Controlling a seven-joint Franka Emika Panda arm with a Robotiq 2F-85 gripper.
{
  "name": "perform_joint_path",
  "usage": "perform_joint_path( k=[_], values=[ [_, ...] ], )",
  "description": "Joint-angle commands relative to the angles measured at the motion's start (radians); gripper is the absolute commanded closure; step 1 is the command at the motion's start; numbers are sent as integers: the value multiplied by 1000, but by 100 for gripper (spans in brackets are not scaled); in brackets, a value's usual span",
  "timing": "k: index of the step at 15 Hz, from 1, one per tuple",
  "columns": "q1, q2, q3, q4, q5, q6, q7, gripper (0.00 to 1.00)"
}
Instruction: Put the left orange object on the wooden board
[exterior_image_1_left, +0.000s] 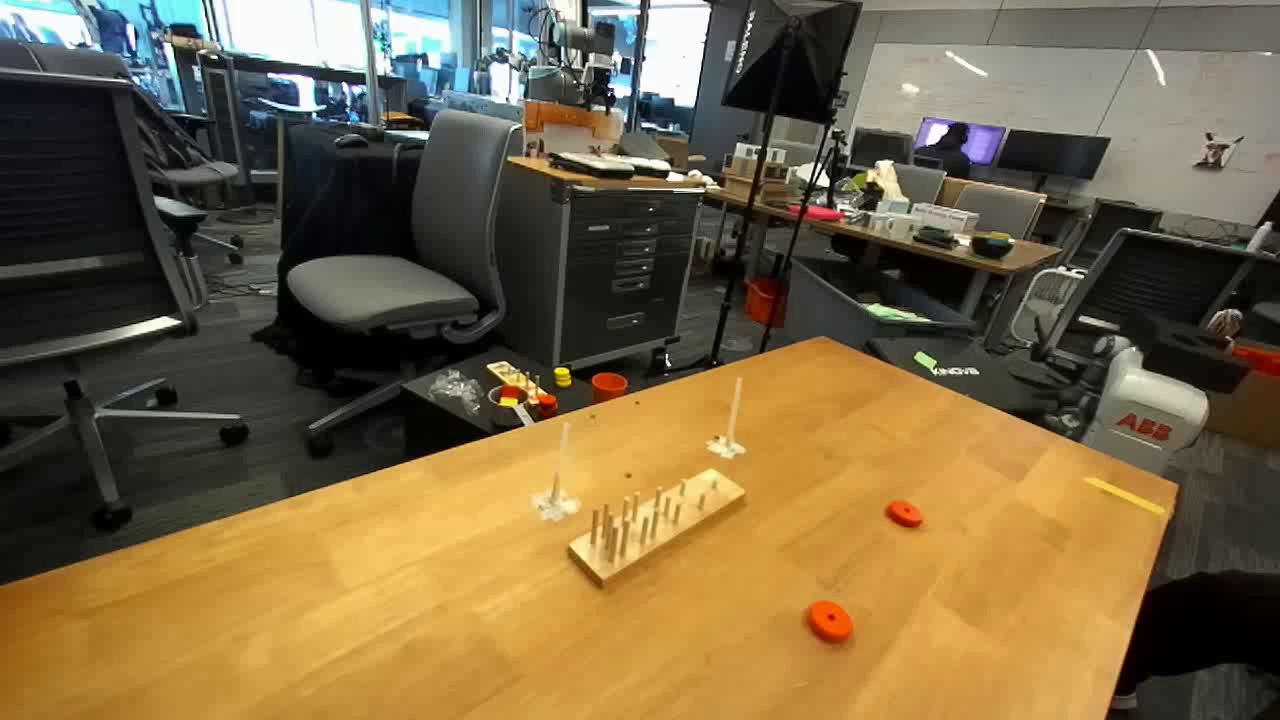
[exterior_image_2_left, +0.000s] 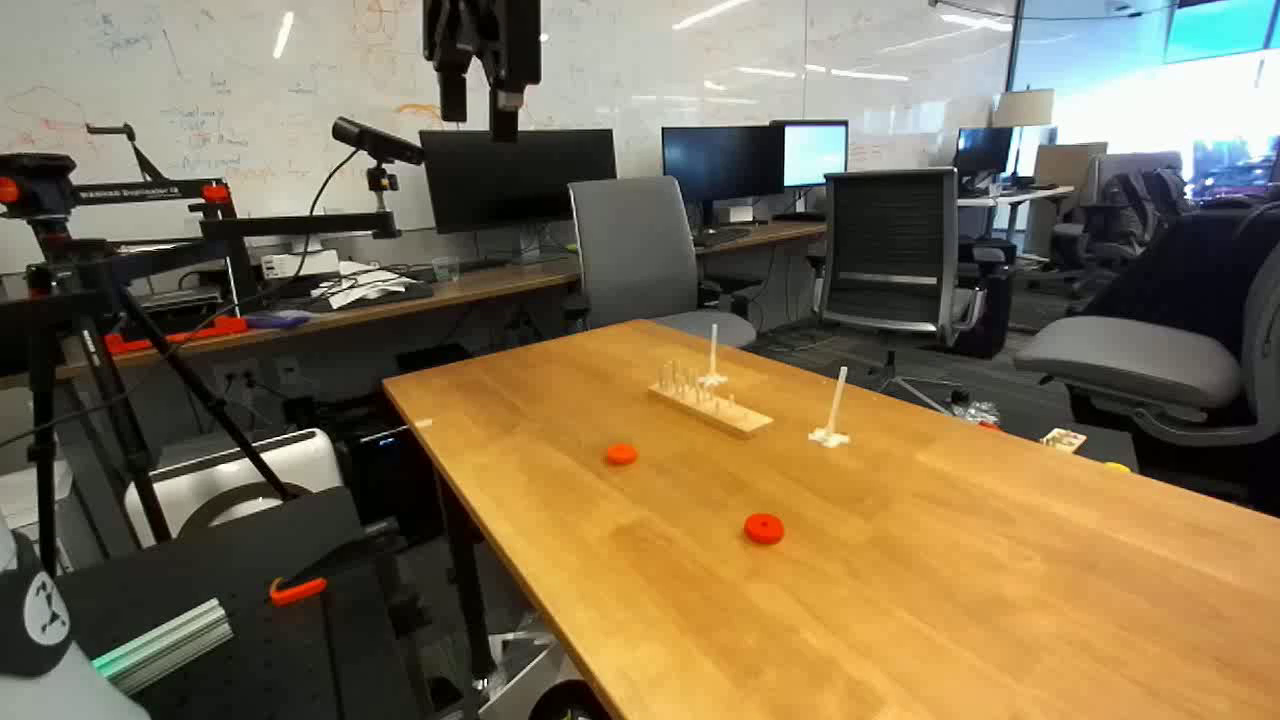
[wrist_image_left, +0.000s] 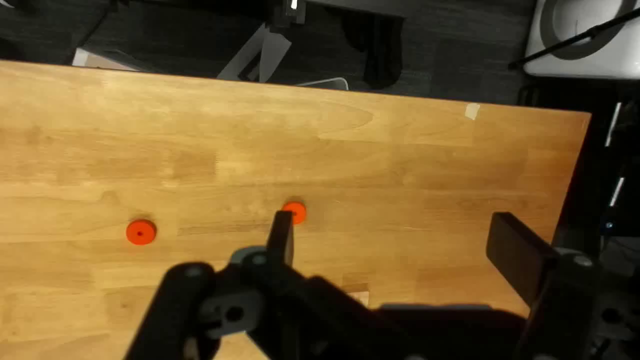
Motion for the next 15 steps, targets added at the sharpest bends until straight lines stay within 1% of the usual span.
perform_joint_path(
  k=[1, 7, 8, 9, 10, 11, 12, 14, 15],
  values=[
    [-22, 0, 18, 5, 10, -5, -9, 0],
    [-22, -4, 18, 10, 10, -5, -9, 0],
    [-22, -36, 28, -16, -3, 77, -34, 0],
    [-25, -30, 32, -18, -1, 112, -31, 0],
    [-27, 16, 29, -6, 5, 135, -25, 0],
    [-39, 55, 28, -12, -6, 196, -24, 0],
    [-45, 102, 14, -5, 2, 212, -20, 0],
    [-91, 208, 8, -7, -26, 275, 22, 0],
    [-110, 263, 3, 1, -38, 283, 33, 0]
  ],
)
